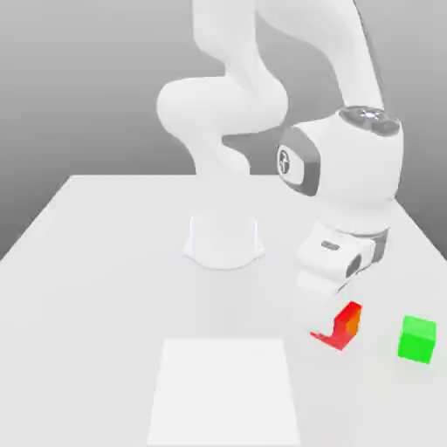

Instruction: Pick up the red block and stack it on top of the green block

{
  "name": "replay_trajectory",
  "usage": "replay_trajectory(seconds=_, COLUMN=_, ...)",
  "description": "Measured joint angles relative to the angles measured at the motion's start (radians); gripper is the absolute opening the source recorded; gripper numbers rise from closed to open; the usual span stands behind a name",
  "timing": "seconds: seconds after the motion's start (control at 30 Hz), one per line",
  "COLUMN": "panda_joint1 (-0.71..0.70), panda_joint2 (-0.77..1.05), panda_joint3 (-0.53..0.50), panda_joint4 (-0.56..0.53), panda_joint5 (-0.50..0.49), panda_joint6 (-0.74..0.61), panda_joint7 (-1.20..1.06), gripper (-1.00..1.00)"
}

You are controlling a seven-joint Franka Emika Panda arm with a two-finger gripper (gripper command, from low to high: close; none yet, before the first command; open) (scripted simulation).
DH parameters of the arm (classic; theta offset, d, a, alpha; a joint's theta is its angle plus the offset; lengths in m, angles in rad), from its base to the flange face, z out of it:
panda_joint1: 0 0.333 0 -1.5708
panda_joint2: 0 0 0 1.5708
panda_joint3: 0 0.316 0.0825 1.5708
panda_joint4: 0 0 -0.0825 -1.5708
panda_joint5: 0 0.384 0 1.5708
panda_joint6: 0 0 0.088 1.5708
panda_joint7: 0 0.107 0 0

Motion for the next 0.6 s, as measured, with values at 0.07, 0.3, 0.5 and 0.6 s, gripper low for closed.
replay_trajectory(seconds=0.07, panda_joint1=0.045, panda_joint2=0.003, panda_joint3=0.023, panda_joint4=0.018, panda_joint5=-0.001, panda_joint6=-0.015, panda_joint7=-0.091, gripper=-1.0)
replay_trajectory(seconds=0.3, panda_joint1=0.174, panda_joint2=0.023, panda_joint3=0.11, panda_joint4=0.079, panda_joint5=-0.008, panda_joint6=-0.053, panda_joint7=-0.386, gripper=-1.0)
replay_trajectory(seconds=0.5, panda_joint1=0.206, panda_joint2=0.188, panda_joint3=0.056, panda_joint4=0.094, panda_joint5=-0.136, panda_joint6=0.09, panda_joint7=-0.319, gripper=-1.0)
replay_trajectory(seconds=0.6, panda_joint1=0.212, panda_joint2=0.204, panda_joint3=0.048, panda_joint4=0.094, panda_joint5=-0.148, panda_joint6=0.103, panda_joint7=-0.31, gripper=1.0)
